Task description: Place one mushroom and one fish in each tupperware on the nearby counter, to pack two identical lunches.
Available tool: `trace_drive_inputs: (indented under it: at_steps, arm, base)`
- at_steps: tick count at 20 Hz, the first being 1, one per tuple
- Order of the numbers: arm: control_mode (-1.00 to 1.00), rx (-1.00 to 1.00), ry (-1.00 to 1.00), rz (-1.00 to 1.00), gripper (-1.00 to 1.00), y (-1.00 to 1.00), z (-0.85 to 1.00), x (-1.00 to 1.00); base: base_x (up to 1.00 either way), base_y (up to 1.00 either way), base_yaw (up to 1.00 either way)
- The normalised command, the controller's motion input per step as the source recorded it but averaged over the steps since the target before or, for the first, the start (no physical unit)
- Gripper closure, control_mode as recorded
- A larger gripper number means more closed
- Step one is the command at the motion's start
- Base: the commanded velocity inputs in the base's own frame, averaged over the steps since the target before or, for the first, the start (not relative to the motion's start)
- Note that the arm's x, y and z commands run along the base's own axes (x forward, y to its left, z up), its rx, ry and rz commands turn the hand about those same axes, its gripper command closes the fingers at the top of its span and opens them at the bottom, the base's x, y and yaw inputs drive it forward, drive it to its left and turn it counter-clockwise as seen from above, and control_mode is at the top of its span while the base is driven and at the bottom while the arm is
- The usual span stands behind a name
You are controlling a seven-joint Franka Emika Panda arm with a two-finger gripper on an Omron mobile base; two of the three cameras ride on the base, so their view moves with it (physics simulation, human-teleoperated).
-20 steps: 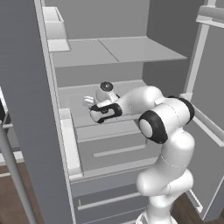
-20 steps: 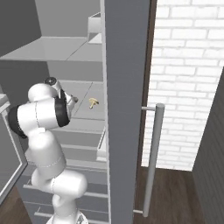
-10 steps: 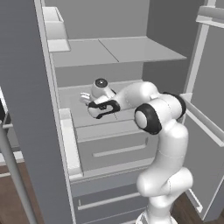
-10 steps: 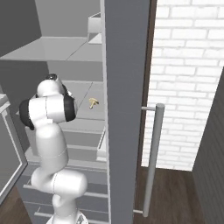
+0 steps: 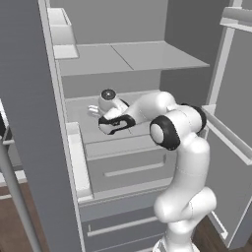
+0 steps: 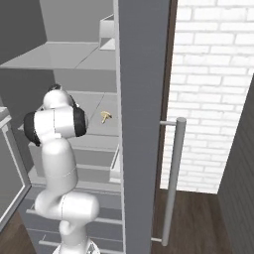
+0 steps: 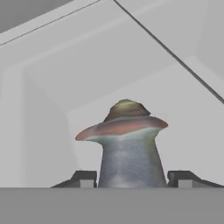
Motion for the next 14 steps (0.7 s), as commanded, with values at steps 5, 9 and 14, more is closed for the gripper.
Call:
trace_drive_inputs:
  at_steps: [5,9,14]
  arm:
    - [-1.0,0.0,-0.01,0.06,1.0,-0.52,-0.29,-0.28]
    - [-1.0,0.0,0.02,0.18,1.0,-0.48,0.25,-0.36]
    - [-1.0,0.02,0.15,0.25,1.0,-0.24,0.72,-0.75]
  base:
    - [0.0,0.0,0.0]
    - [0.0,0.0,0.0]
    - [0.0,0.0,0.0]
